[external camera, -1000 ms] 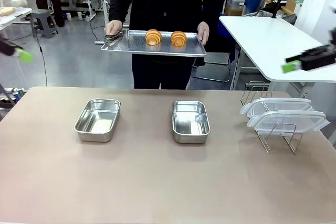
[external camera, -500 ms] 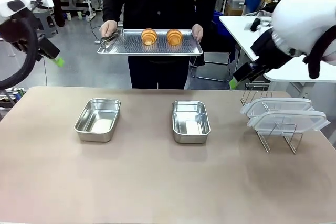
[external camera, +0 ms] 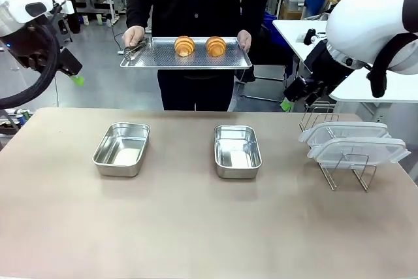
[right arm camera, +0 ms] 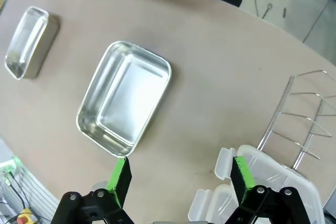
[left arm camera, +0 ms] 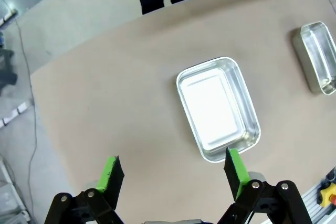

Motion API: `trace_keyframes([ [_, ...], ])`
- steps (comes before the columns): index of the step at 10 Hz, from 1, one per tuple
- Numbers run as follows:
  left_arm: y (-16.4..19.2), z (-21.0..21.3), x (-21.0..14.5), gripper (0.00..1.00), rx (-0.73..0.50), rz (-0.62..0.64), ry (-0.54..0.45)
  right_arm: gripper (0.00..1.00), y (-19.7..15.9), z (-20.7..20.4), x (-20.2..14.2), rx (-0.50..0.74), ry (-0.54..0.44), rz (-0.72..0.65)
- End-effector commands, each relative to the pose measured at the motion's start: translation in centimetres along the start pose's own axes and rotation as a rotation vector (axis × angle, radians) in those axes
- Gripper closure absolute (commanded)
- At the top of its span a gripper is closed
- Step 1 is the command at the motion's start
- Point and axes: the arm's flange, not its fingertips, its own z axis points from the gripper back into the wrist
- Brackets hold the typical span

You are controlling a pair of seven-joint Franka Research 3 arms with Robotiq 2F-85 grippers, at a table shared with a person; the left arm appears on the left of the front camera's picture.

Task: Place the bread in airtight containers.
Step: Lift both Airtight Container.

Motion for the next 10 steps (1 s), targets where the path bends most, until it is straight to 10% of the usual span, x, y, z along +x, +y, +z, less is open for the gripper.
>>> trace_keyframes([
  [1, 0.5, 0.5, -0.2, 0.00, -0.014, -0.026, -0.020, 0.00, 0.4, 0.1, -0.7, -0.029, -0.014, 0.014],
  [10, -6.1, -10.5, -1.5, 0.00, 0.257, 0.154, 0.181, 0.00, 8.8, -8.7, 4.7, -0.239, 0.166, -0.353],
])
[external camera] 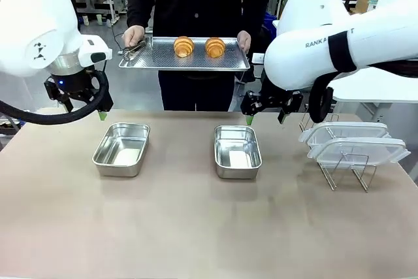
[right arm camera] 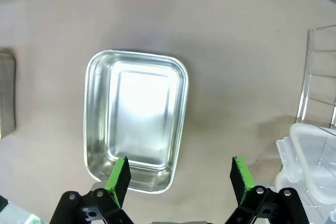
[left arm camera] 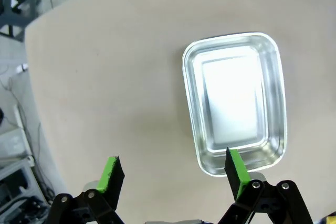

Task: Place the bread in airtight containers.
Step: Lift both Airtight Container.

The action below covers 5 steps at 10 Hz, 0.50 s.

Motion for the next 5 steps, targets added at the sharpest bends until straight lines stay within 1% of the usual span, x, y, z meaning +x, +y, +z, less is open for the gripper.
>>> trace_keyframes([
  [1, -0.3, -1.8, -0.9, 0.00, 0.019, 0.033, -0.015, 0.00, 1.0, -1.0, 0.5, -0.044, 0.006, -0.052],
  [2, -0.4, -3.0, -1.5, 0.00, 0.011, 0.028, -0.011, 0.00, 0.8, -2.1, 0.3, -0.049, 0.009, -0.072],
  [4, 0.3, -5.2, -2.4, 0.00, -0.034, 0.058, -0.010, 0.00, 0.8, -4.5, 0.1, -0.067, 0.014, -0.103],
  [5, 0.6, -6.1, -2.8, 0.00, -0.060, 0.068, -0.027, 0.00, 0.8, -5.5, -0.2, -0.060, 0.029, -0.102],
])
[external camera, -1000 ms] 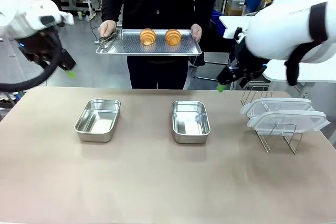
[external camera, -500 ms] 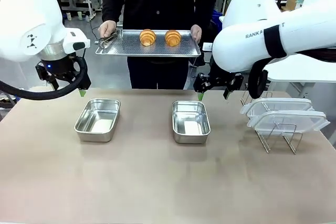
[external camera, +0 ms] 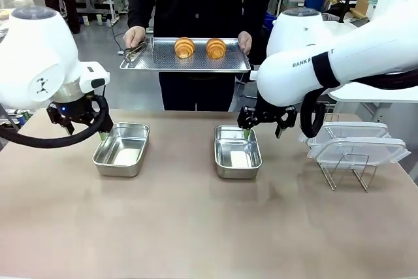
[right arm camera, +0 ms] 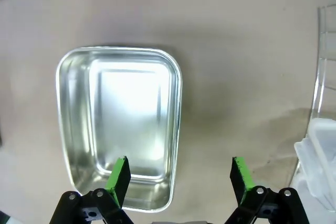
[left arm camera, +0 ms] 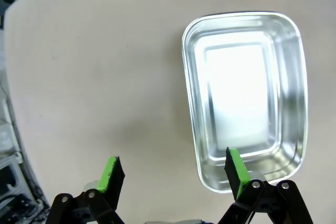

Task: Place the bread in airtight containers.
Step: Lift both Airtight Container.

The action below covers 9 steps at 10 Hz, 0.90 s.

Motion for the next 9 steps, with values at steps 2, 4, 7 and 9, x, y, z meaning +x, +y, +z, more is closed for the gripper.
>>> trace_keyframes([
  [2, 0.6, -2.4, -0.5, 0.00, -0.064, 0.017, -0.052, 0.00, 0.6, -2.6, -0.2, -0.018, 0.015, -0.029],
  [4, 0.6, -3.5, -0.7, 0.00, -0.088, 0.029, -0.056, 0.00, 0.1, -3.7, -0.7, -0.005, 0.036, -0.061],
  [7, 0.4, -4.8, -0.1, 0.00, -0.075, 0.023, -0.054, 0.00, -0.3, -4.5, -0.7, 0.017, 0.055, -0.089],
  [9, 0.2, -5.9, 0.4, 0.00, -0.077, 0.027, -0.077, 0.19, -0.4, -4.7, -0.7, -0.006, 0.025, -0.093],
])
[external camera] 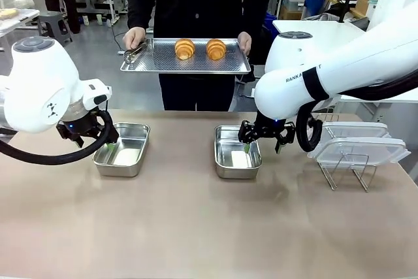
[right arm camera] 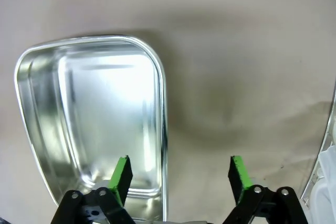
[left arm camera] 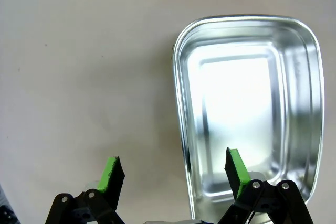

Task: Place the bread in airtight containers.
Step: Lift both Airtight Container.

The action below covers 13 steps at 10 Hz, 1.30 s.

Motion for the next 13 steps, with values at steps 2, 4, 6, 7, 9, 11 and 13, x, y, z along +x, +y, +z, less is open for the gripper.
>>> trace_keyframes([
  [2, 0.6, -1.1, 0.7, 0.58, -0.006, 0.029, -0.024, 0.79, 0.3, -0.7, -0.4, 0.000, -0.036, -0.022],
  [4, 0.6, -1.0, 0.6, 0.63, -0.002, 0.027, -0.025, 1.00, 0.2, -0.8, -0.4, 0.003, -0.038, -0.018],
  [6, 0.8, -0.9, 0.6, 1.00, -0.004, 0.022, -0.022, 0.97, 0.2, -0.9, -0.4, 0.007, -0.035, -0.014],
  [7, 0.8, -0.9, 0.7, 1.00, -0.006, 0.019, -0.021, 1.00, 0.2, -0.8, -0.3, 0.010, -0.036, -0.015],
  [9, 0.7, -0.7, 0.7, 1.00, -0.011, 0.017, -0.011, 1.00, 0.1, -0.7, -0.3, 0.014, -0.032, -0.016],
  [11, 0.7, -0.4, 0.8, 1.00, -0.008, 0.013, -0.007, 1.00, 0.1, -0.6, -0.2, 0.015, -0.028, -0.020],
  [13, 0.6, 0.4, 1.3, 1.00, -0.020, 0.062, 0.009, 1.00, 0.0, 0.1, 0.2, 0.036, -0.033, -0.032],
])
